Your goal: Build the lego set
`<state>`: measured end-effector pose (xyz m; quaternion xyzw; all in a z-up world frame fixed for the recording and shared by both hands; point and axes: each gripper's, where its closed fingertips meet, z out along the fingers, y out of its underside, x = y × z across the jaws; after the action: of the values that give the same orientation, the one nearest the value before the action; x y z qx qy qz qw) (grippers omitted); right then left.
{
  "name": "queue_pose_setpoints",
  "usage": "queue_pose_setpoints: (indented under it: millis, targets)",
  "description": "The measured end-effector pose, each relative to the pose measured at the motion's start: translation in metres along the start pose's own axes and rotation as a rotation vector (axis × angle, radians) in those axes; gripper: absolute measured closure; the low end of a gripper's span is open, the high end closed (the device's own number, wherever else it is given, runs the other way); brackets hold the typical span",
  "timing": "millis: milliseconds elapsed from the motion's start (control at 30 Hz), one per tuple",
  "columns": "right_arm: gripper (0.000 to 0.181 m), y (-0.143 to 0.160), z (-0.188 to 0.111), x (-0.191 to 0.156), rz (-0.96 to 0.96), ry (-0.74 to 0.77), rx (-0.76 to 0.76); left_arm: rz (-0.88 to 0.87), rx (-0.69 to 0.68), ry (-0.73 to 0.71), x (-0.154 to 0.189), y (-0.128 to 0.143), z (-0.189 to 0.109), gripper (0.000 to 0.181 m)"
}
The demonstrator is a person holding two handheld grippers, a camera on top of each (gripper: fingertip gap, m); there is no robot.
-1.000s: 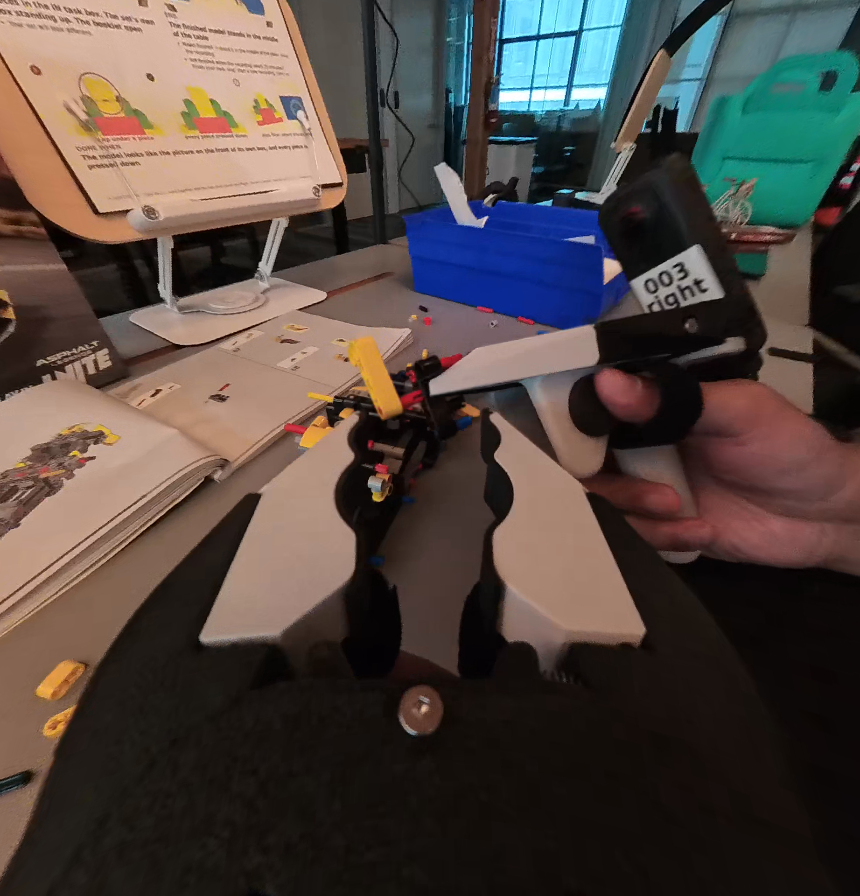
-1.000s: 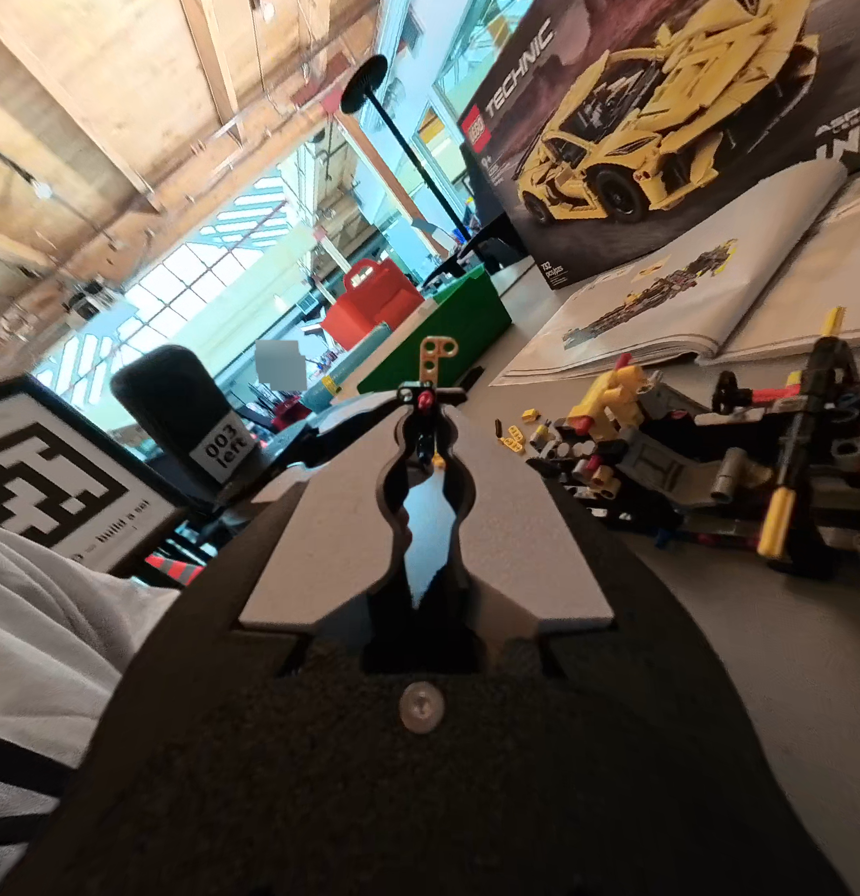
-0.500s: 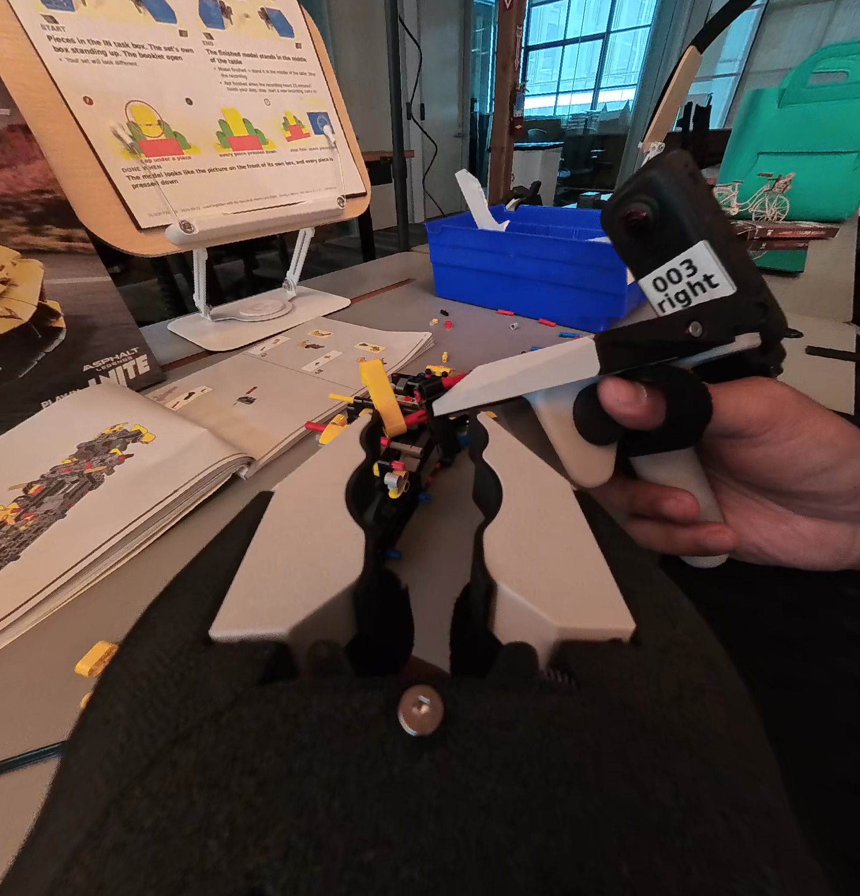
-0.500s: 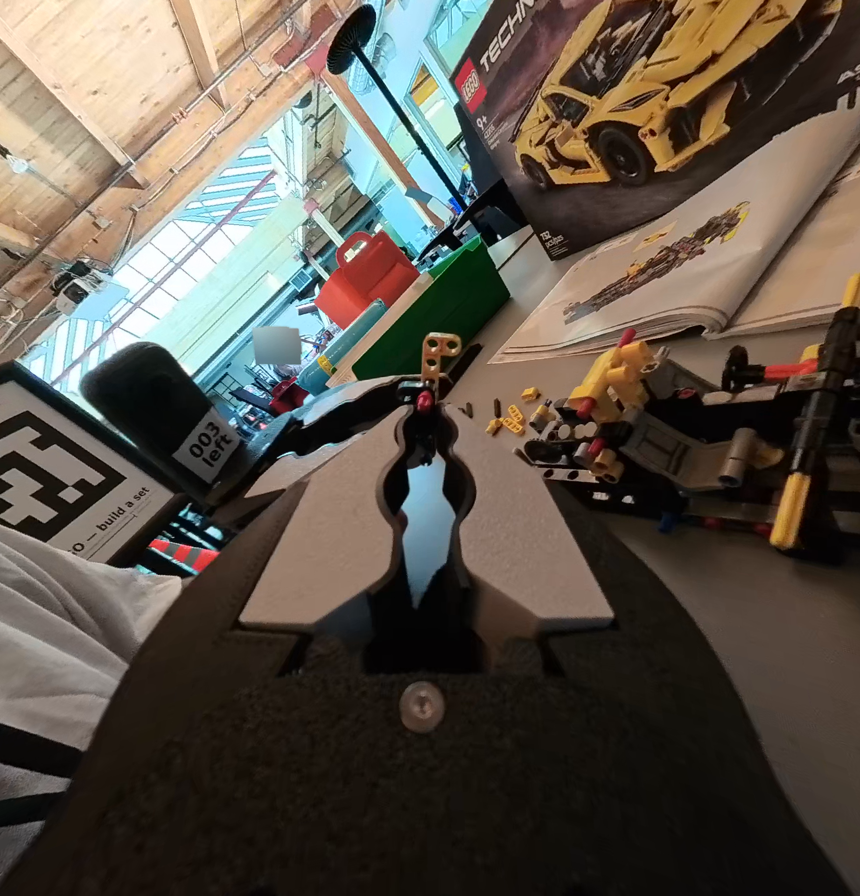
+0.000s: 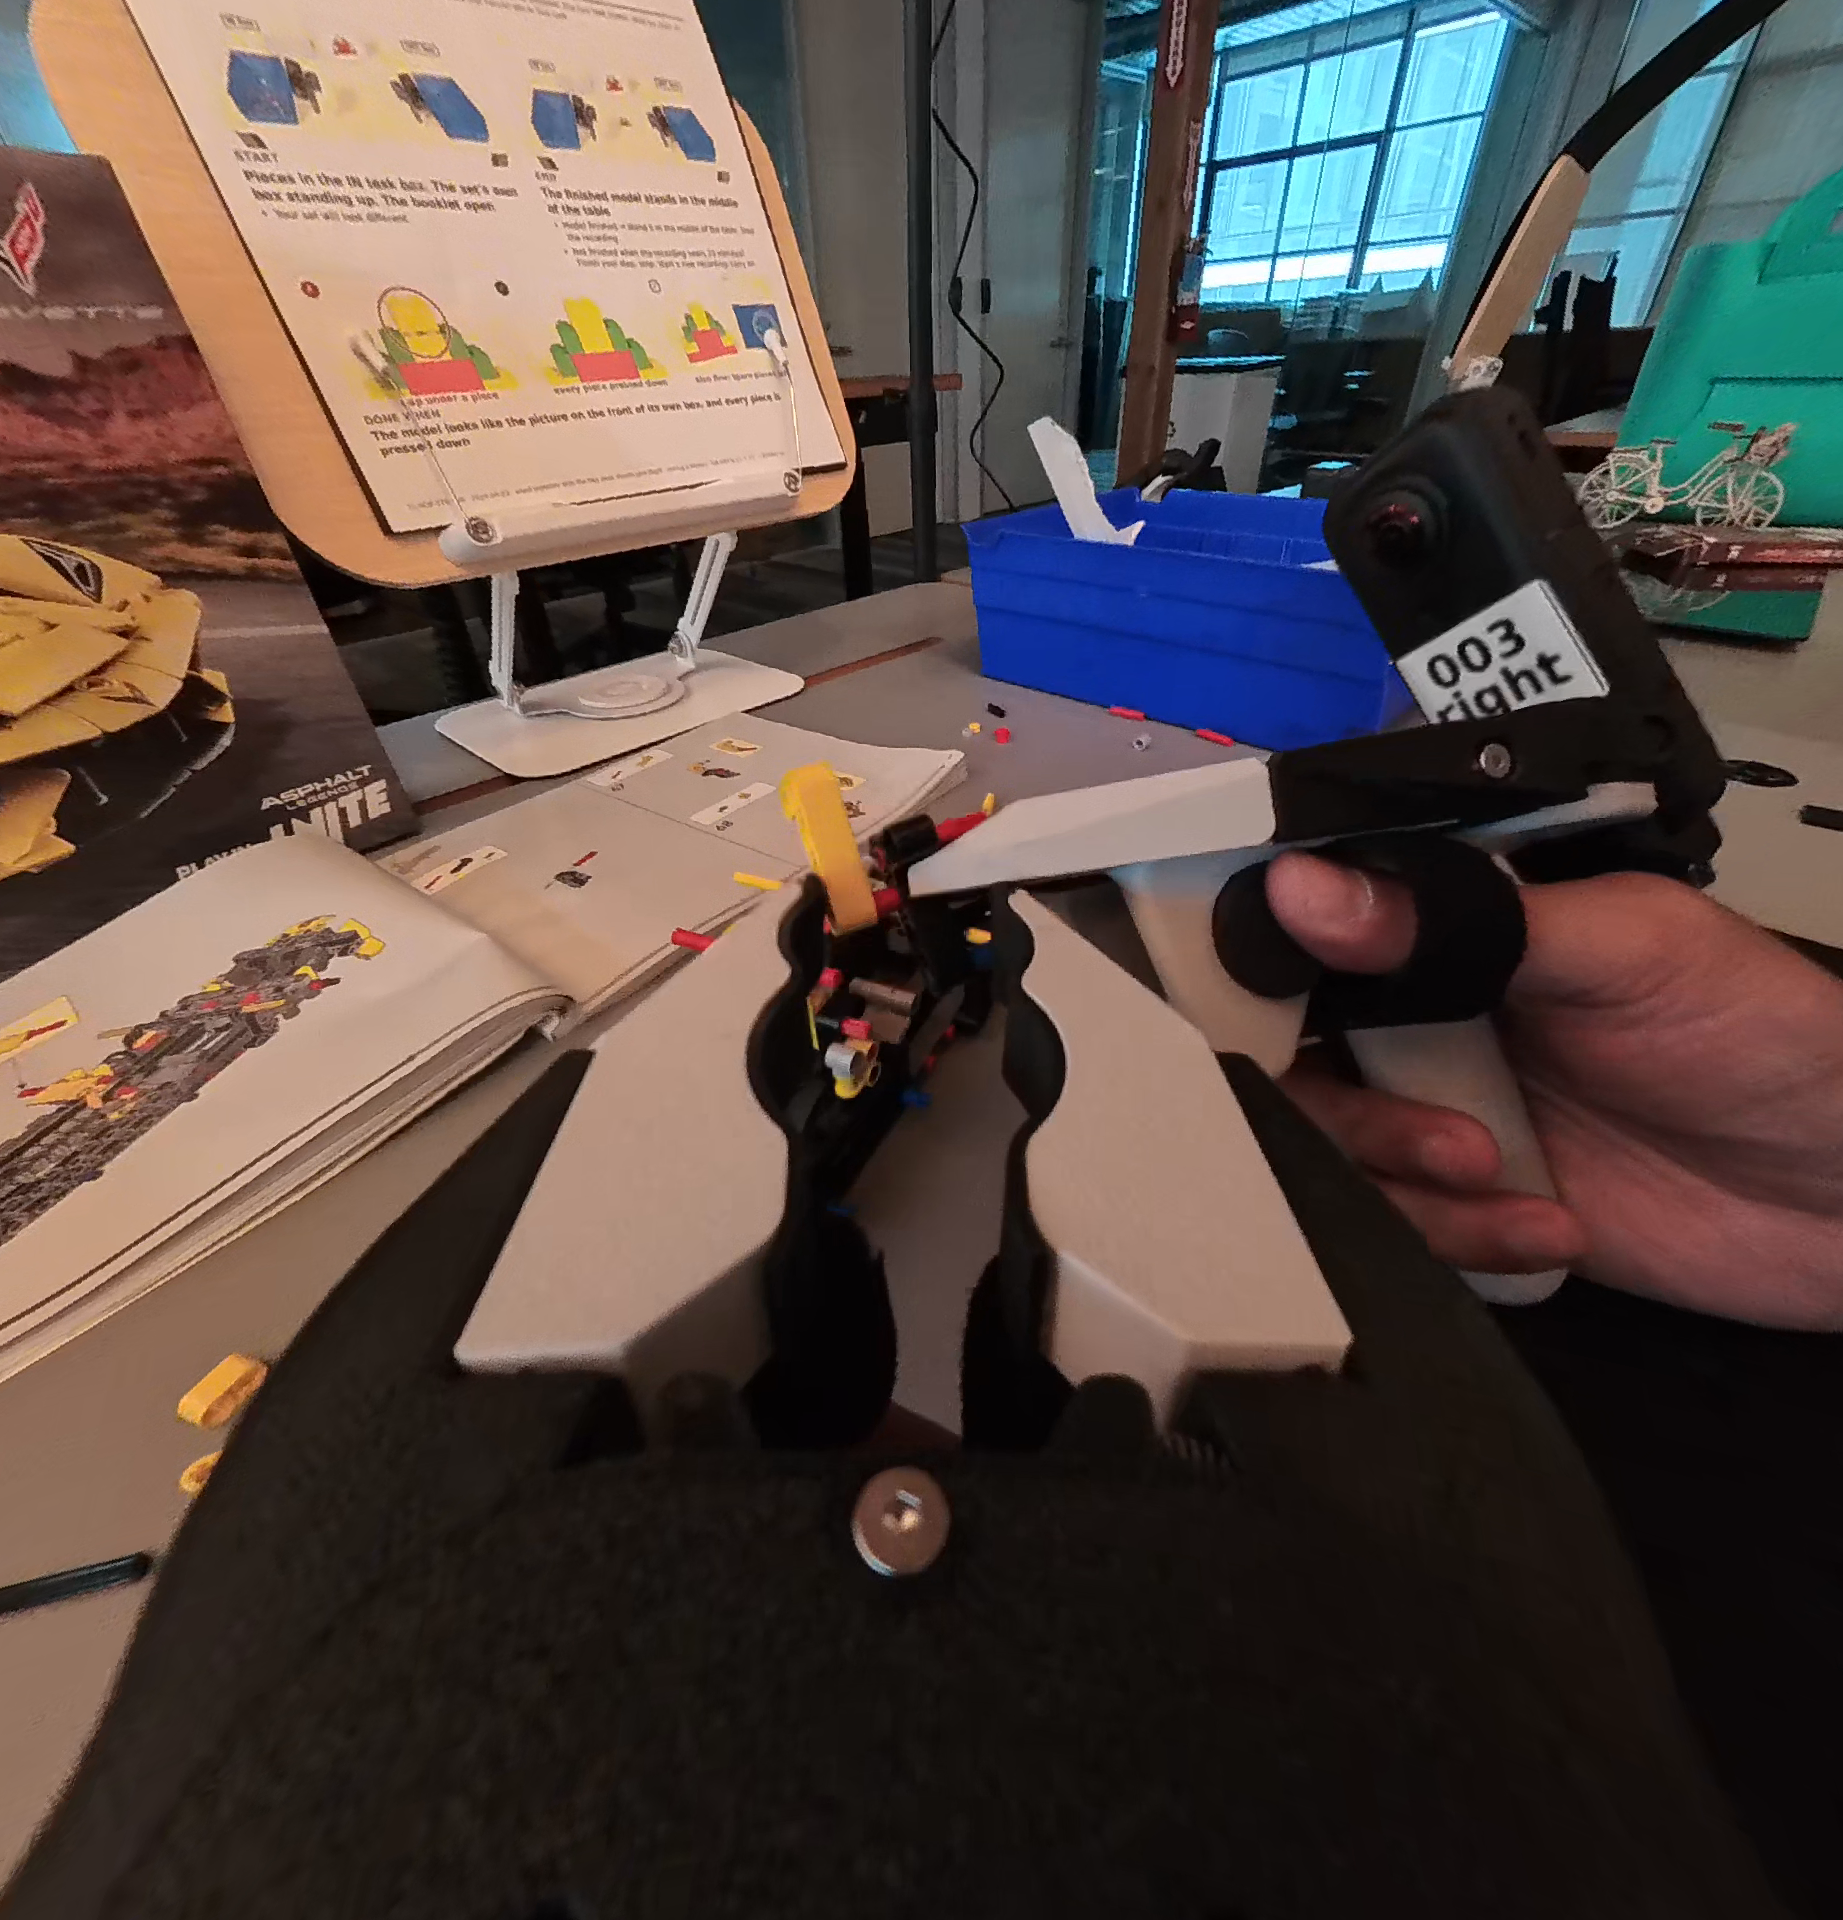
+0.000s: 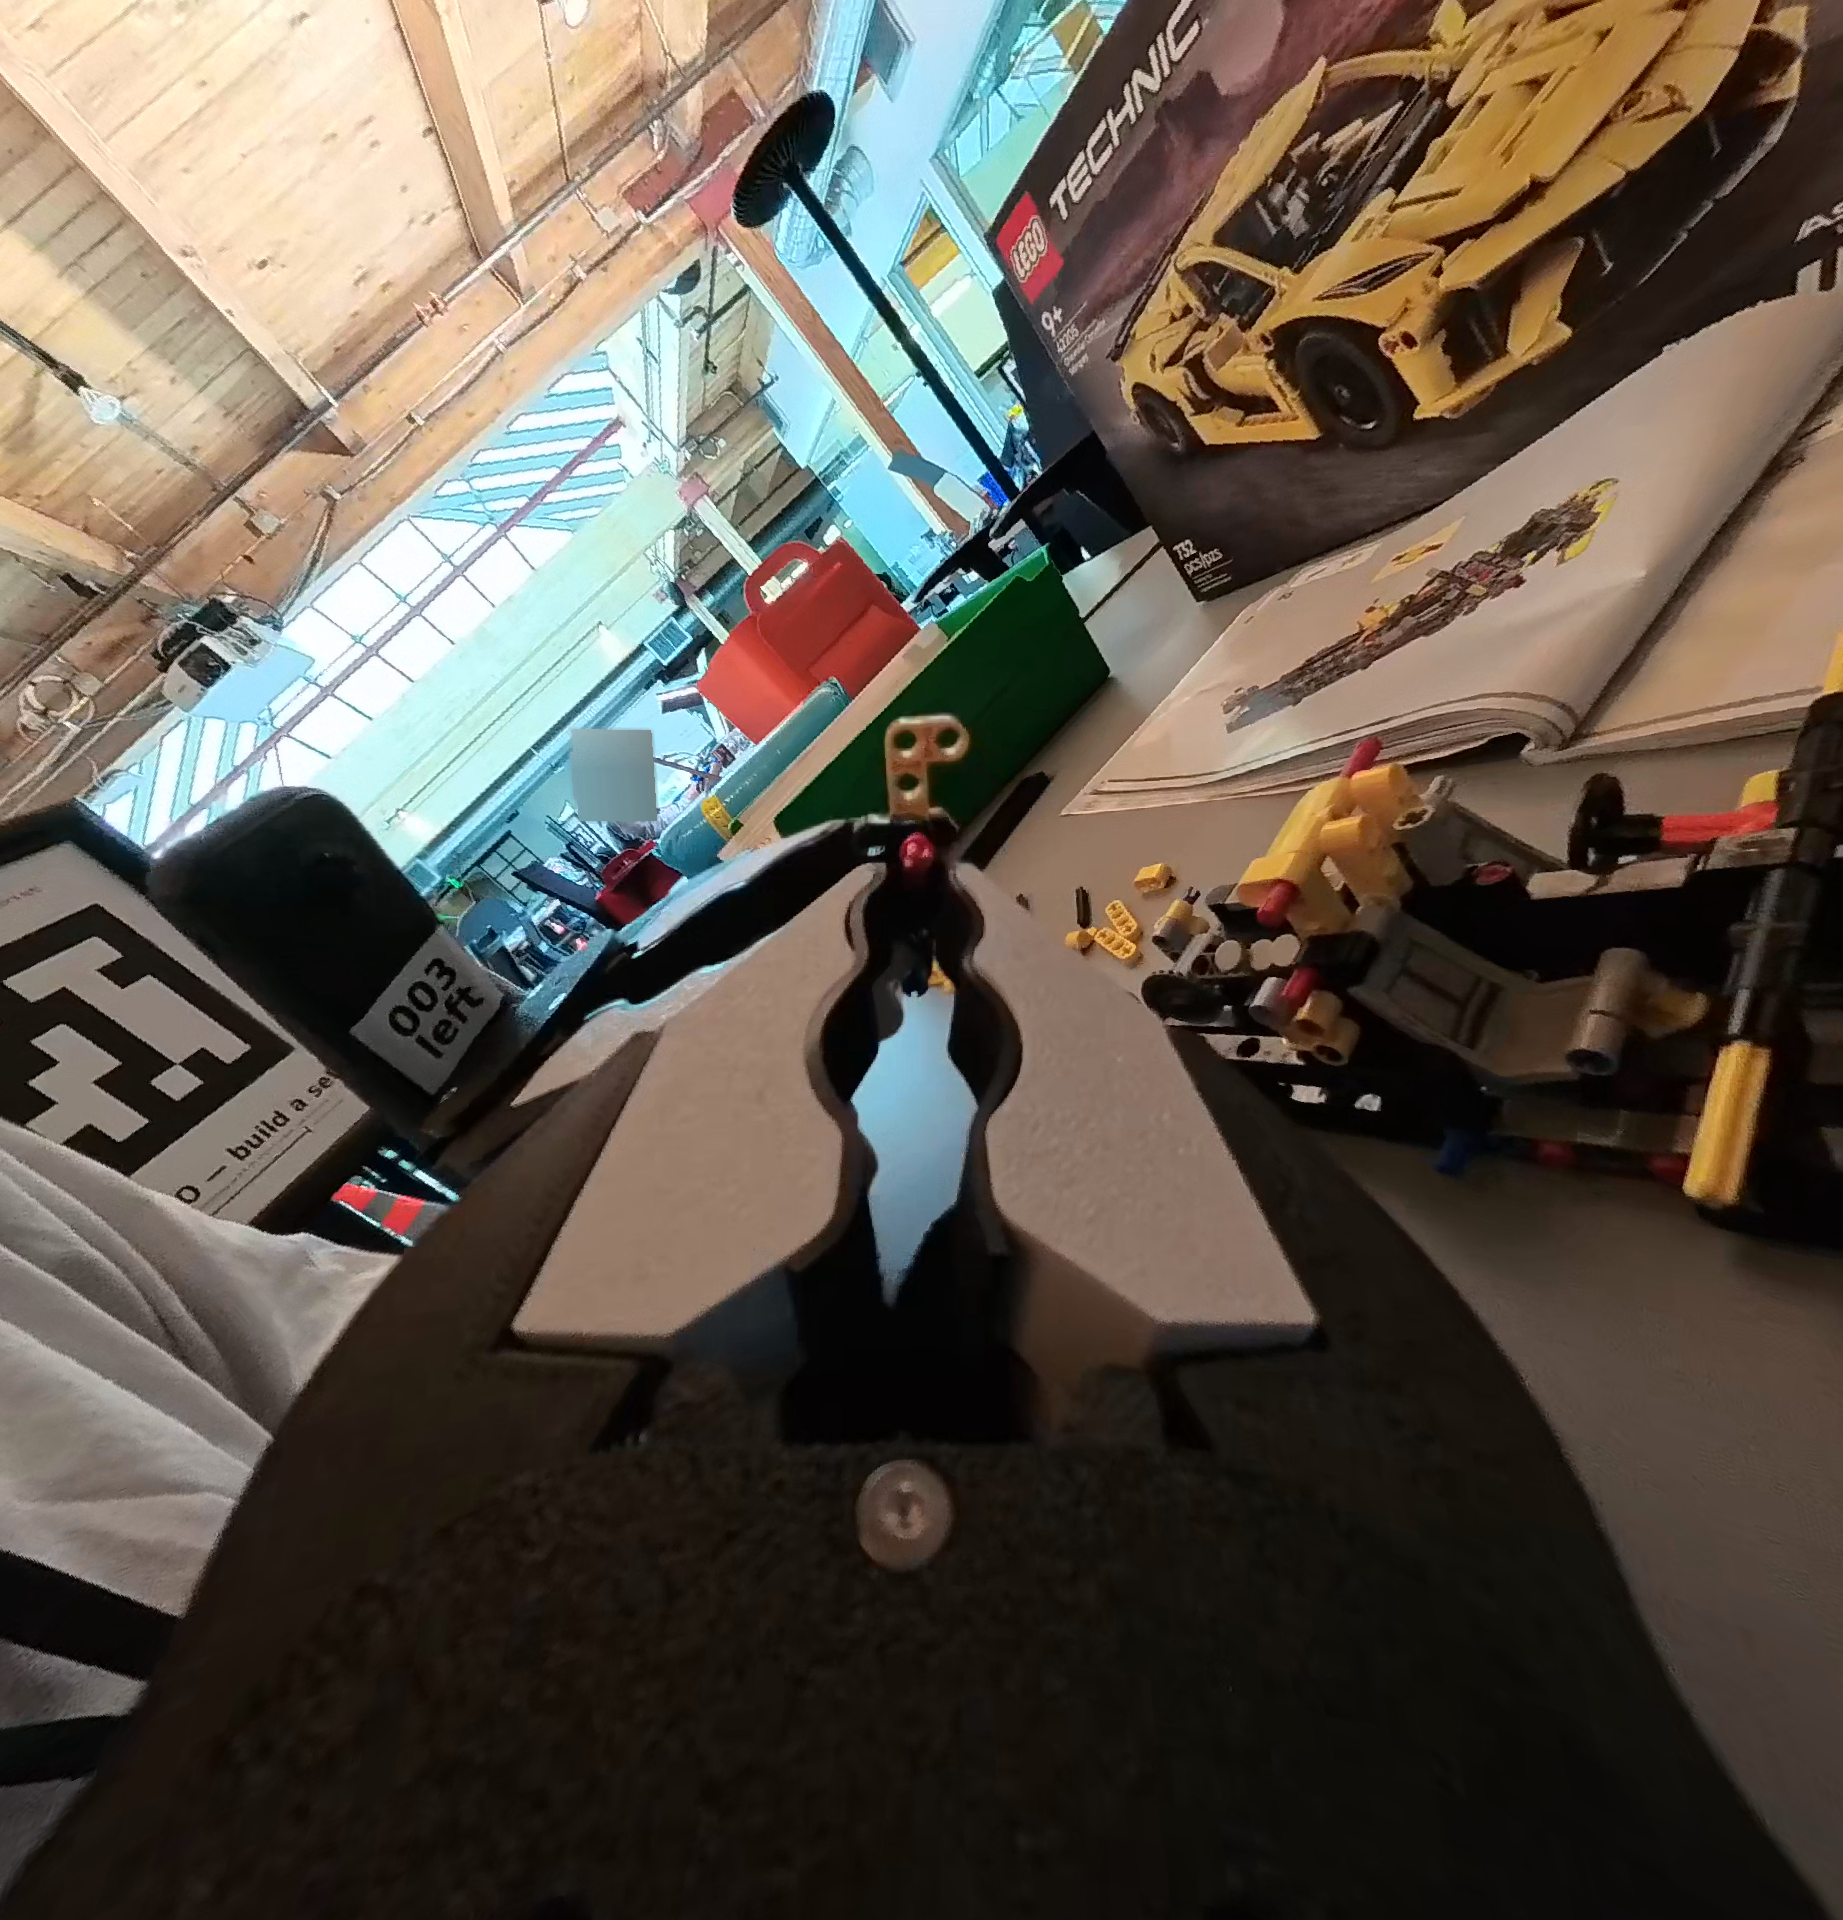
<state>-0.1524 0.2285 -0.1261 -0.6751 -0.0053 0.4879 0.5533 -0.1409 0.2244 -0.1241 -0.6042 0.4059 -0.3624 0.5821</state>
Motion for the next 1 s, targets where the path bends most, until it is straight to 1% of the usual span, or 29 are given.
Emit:
queue_pose_setpoints:
  millis: [100, 200, 500, 633, 700, 767, 833, 900, 933, 1000]
  targets:
    - [0.176, 0.001, 0.000, 0.001, 0.036, -0.019, -0.012, 0.011, -0.008, -0.002, 0.001, 0.001, 0.001, 0.149]
    - [0.176, 0.002, -0.001, 0.000, 0.005, -0.007, -0.018, 0.020, -0.004, 0.003, 0.002, 0.001, 0.000, 0.150]
    - [0.176, 0.003, -0.002, 0.001, 0.035, -0.015, -0.028, 0.067, -0.017, -0.010, 0.004, 0.003, 0.001, 0.151]
    - [0.176, 0.003, -0.001, 0.003, 0.040, -0.011, -0.028, 0.037, -0.015, 0.005, 0.004, 0.003, 0.003, 0.154]
    - [0.176, 0.002, -0.001, 0.004, 0.039, -0.008, -0.028, 0.064, -0.022, 0.001, 0.004, 0.004, 0.003, 0.153]
    - [0.176, 0.004, -0.002, 0.007, 0.063, -0.003, -0.044, 0.047, -0.040, 0.009, 0.003, 0.007, 0.004, 0.153]
    - [0.176, 0.005, -0.001, 0.007, 0.091, -0.015, -0.055, -0.003, -0.039, 0.046, 0.002, 0.008, 0.004, 0.153]
    - [0.172, 0.003, -0.002, 0.004, 0.105, -0.050, -0.063, -0.149, -0.023, 0.134, 0.002, 0.007, 0.002, 0.153]
    - [0.164, -0.002, -0.005, 0.001, 0.103, -0.080, -0.047, -0.218, -0.015, 0.164, 0.001, 0.006, 0.001, 0.153]
    - [0.159, -0.017, -0.016, 0.003, 0.086, -0.094, 0.011, -0.315, 0.019, 0.209, -0.003, 0.001, -0.003, 0.153]
